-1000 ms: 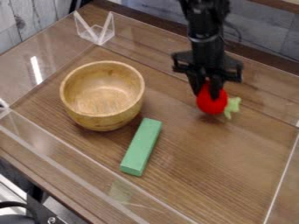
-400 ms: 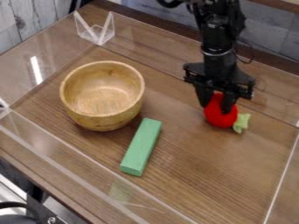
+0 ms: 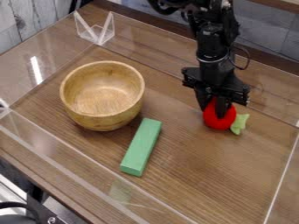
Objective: Move the red fruit to the right
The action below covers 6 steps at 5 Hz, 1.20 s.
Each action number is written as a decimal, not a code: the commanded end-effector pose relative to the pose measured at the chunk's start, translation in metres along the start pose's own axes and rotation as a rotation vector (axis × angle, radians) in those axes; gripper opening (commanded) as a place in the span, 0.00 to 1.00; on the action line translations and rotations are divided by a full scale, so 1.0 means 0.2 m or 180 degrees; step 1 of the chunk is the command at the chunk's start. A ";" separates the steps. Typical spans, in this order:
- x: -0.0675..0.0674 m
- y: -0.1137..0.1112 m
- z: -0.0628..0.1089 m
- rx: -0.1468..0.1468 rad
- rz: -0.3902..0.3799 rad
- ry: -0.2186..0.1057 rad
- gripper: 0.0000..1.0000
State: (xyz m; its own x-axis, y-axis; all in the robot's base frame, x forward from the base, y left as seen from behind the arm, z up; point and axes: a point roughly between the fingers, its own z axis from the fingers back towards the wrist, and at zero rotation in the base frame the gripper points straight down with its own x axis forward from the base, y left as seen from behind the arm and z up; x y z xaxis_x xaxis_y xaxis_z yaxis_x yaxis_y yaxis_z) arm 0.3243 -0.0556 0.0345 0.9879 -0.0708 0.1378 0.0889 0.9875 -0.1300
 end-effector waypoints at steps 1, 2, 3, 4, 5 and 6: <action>0.00 -0.02 0.07 0.0020 -0.0126 -0.0075 1.00; -0.02 -0.04 0.08 0.0022 -0.0169 -0.0047 1.00; -0.03 -0.03 0.14 0.0053 -0.0034 -0.0075 1.00; -0.04 -0.04 0.21 0.0073 0.0098 -0.0130 1.00; -0.01 -0.09 0.18 0.0087 0.0193 -0.0191 1.00; 0.02 -0.13 0.14 0.0112 0.0271 -0.0223 1.00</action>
State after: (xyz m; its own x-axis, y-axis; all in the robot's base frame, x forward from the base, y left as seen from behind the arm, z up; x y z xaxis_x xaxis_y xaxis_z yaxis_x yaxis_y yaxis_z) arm 0.3128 -0.0743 0.0498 0.9900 0.0244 0.1392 -0.0103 0.9948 -0.1009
